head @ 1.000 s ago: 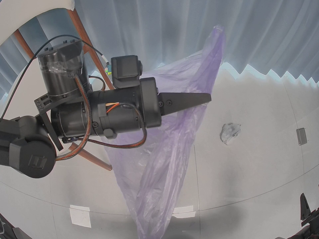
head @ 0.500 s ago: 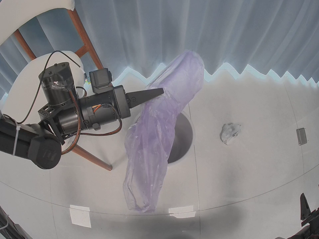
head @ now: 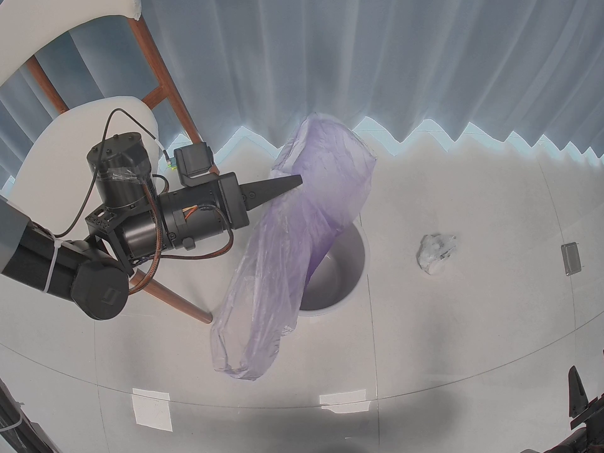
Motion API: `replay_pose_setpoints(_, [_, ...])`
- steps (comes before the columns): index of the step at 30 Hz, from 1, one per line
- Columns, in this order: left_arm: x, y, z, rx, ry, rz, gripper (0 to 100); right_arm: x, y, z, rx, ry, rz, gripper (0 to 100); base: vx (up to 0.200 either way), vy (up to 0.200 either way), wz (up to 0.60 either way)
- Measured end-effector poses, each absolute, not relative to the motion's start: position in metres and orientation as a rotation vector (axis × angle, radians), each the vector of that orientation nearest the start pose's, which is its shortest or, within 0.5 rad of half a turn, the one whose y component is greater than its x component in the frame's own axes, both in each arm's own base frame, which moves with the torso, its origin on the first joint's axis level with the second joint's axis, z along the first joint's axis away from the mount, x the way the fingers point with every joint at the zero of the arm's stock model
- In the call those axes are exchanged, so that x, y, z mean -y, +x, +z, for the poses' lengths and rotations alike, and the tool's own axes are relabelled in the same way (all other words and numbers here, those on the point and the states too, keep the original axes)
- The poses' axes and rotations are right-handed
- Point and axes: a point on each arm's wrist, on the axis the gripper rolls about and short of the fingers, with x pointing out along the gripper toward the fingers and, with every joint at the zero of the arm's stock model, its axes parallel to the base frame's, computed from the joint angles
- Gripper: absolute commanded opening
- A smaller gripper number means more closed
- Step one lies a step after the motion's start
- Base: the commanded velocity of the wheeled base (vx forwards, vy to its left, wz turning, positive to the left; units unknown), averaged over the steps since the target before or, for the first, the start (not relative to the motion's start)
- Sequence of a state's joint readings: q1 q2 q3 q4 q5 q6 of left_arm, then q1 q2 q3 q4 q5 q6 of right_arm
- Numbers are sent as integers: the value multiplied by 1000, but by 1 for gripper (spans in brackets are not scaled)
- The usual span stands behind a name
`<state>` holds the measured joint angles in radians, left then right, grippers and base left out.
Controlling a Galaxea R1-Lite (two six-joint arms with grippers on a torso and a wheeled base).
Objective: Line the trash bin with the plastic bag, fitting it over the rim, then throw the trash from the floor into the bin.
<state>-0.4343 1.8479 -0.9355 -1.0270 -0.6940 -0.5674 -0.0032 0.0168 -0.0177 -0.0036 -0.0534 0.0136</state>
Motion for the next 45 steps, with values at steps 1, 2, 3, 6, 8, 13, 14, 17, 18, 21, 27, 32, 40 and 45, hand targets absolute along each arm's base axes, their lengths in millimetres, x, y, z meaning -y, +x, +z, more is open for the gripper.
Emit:
replay_pose_setpoints(1, [158, 308, 206, -199, -478, -1123, 0, 1, -23, 81, 5, 14, -57, 100, 0, 0, 0])
replay_pose_setpoints(2, [158, 309, 205, -187, -455, -1115, 0, 1, -23, 81, 5, 14, -57, 100, 0, 0, 0])
replay_pose_setpoints(3, [157, 310, 204, -172, -431, -1105, 0, 1, -23, 81, 4, 14, -57, 100, 0, 0, 0])
replay_pose_setpoints(6, [157, 316, 195, -138, -362, -1027, 0, 1, -23, 81, 4, 13, -56, 100, 0, 0, 0])
replay_pose_setpoints(8, [158, 321, 188, -131, -342, -963, 0, 1, -23, 81, 4, 13, -56, 100, 0, 0, 0])
replay_pose_setpoints(13, [161, 334, 174, -184, -300, -865, 0, 1, -23, 81, 3, 12, -57, 100, 0, 0, 0])
replay_pose_setpoints(14, [162, 336, 172, -210, -281, -858, 0, 1, -23, 81, 3, 12, -57, 100, 0, 0, 0])
replay_pose_setpoints(17, [164, 343, 170, -269, -205, -846, 0, 1, -23, 81, 3, 12, -56, 100, 0, 0, 0])
replay_pose_setpoints(18, [165, 345, 170, -288, -177, -845, 0, 1, -23, 81, 3, 12, -56, 100, 0, 0, 0])
replay_pose_setpoints(21, [167, 350, 174, -361, -91, -841, 0, 1, -23, 81, 2, 11, -56, 100, 0, 0, 0])
replay_pose_setpoints(27, [170, 350, 195, -440, 36, -829, 0, 1, -23, 81, 0, 9, -52, 100, 167, 0, 0])
replay_pose_setpoints(32, [173, 339, 215, -404, 83, -837, 0, 1, -23, 80, -4, 9, -49, 100, 200, 0, 0])
replay_pose_setpoints(40, [171, 319, 216, -370, 119, -861, 0, 1, -23, 81, -1, 15, -49, 100, 50, 0, 0])
replay_pose_setpoints(45, [174, 308, 210, -282, 123, -872, 0, 1, -23, 81, 7, 10, -53, 100, 0, 0, 0])
